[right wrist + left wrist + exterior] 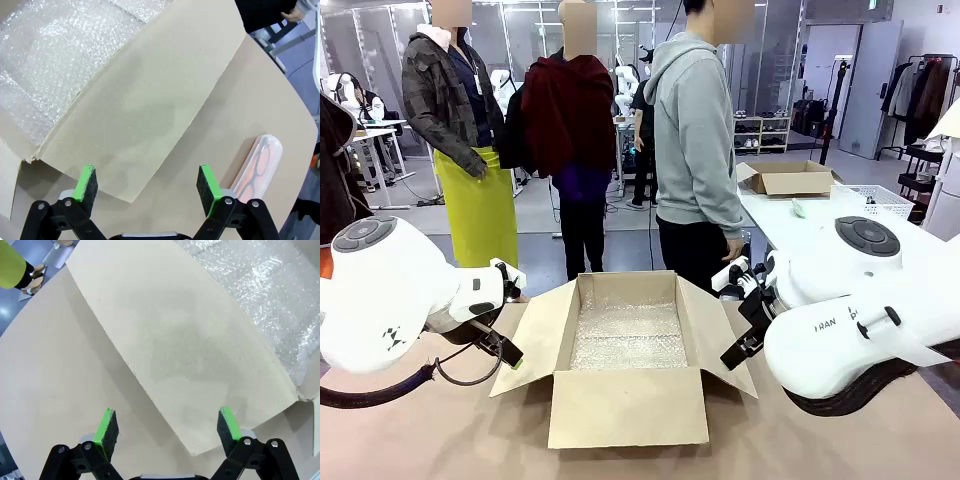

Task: Pack the glasses set securely to prepare it for shipping.
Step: Place the Glasses case inside the Package Box.

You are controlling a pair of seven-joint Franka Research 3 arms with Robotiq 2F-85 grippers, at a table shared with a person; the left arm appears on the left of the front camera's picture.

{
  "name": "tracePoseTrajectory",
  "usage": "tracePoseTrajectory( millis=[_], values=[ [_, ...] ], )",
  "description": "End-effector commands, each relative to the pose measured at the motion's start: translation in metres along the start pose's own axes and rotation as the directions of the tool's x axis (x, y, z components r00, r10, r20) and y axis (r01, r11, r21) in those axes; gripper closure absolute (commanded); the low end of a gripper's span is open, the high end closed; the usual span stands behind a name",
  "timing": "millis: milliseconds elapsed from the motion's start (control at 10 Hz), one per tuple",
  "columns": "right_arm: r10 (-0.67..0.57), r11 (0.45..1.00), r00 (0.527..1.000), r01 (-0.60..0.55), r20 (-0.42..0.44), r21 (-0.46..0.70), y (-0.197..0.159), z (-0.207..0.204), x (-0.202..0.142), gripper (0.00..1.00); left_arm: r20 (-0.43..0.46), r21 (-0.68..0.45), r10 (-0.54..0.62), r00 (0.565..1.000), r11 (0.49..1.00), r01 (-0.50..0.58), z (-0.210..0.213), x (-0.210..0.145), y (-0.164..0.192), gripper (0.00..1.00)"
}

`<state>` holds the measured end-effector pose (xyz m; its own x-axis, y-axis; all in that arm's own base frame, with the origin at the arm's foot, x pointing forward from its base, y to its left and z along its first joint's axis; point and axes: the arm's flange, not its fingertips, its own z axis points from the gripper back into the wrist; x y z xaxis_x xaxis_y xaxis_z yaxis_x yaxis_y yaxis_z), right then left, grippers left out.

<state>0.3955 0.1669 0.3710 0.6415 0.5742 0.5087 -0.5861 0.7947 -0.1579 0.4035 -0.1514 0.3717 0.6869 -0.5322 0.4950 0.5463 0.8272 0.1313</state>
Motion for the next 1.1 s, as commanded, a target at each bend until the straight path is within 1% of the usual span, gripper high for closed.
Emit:
tracePoseTrajectory(
  millis=[0, 900, 1000],
  values=[
    [0.000, 1.000, 1.000, 0.000, 0.000, 0.000, 0.000, 0.000, 0.000, 0.00, 0.000, 0.000, 0.000, 1.000, 1.000, 0.000, 0.000, 0.000, 0.000, 0.00],
    [0.001, 1.000, 1.000, -0.001, 0.000, -0.001, 0.000, 0.000, 0.000, 0.00, 0.000, -0.001, -0.002, 1.000, 1.000, 0.002, 0.000, 0.000, -0.001, 0.00],
    [-0.011, 0.999, 1.000, 0.011, -0.003, -0.035, -0.006, 0.016, 0.001, 0.00, 0.016, -0.007, -0.009, 1.000, 1.000, 0.009, 0.029, 0.012, 0.005, 0.00]
  ],
)
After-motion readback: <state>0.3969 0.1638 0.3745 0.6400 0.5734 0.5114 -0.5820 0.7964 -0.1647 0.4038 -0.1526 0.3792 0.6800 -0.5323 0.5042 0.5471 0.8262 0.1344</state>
